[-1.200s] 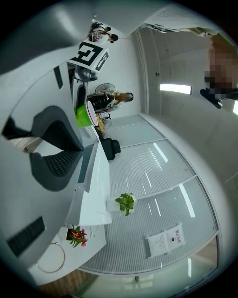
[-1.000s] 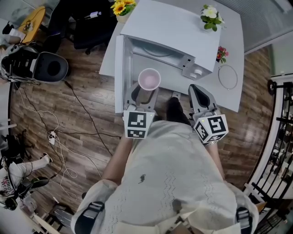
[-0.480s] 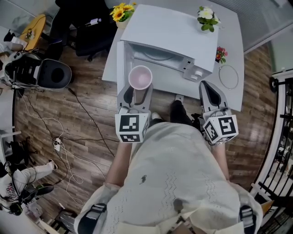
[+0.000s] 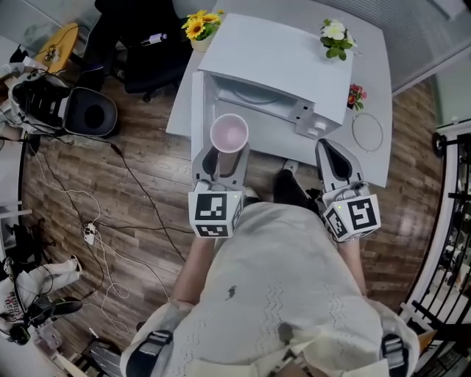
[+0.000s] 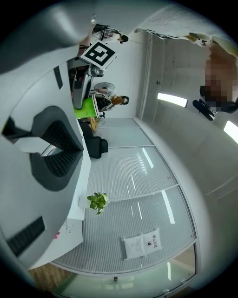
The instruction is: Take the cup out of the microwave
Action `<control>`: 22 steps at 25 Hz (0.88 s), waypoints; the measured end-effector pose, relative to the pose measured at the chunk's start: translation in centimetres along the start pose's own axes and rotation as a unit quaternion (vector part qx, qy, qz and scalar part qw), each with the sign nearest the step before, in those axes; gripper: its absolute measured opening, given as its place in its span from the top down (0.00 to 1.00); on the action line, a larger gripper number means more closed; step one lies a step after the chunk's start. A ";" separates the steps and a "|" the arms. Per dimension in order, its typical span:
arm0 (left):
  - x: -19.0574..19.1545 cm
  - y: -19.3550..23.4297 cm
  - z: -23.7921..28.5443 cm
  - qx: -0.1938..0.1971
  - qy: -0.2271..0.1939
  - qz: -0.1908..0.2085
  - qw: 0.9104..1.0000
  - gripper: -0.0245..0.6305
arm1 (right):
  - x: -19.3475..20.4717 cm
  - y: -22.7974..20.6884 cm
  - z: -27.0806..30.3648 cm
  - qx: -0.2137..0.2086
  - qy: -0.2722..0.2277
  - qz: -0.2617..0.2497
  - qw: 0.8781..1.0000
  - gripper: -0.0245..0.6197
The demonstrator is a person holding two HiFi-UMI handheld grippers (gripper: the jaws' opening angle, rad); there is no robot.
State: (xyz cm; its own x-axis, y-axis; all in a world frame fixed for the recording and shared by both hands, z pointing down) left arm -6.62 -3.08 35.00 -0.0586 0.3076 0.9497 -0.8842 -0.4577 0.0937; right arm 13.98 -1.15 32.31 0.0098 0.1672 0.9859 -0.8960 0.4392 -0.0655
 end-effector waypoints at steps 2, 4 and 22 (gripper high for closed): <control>0.0 -0.4 0.0 0.004 0.001 0.002 1.000 0.60 | 0.1 0.4 0.1 -0.007 0.001 -0.001 1.000 0.95; 0.1 -0.7 0.0 0.008 0.002 0.004 1.000 0.60 | 0.1 0.7 0.1 -0.012 0.000 0.001 1.000 0.95; 0.6 -2.1 0.7 0.010 0.006 -0.008 1.000 0.60 | 0.2 -0.3 -0.6 -0.009 0.009 -0.006 1.000 0.95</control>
State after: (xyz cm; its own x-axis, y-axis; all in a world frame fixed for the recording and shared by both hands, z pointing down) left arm -4.50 -2.55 35.59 -0.0513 0.3254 0.9442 -0.8756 -0.4694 0.1141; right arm 14.53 -0.74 32.39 0.0287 0.1781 0.9836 -0.8879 0.4565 -0.0568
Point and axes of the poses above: the fingertips, and each gripper's own axes: z forward along the fingers, y to its left, x out of its underside, the point moved 4 cm from there along -z, backward along the fingers, and after that the axes turned 2 degrees about x, right-handed, at the moved point
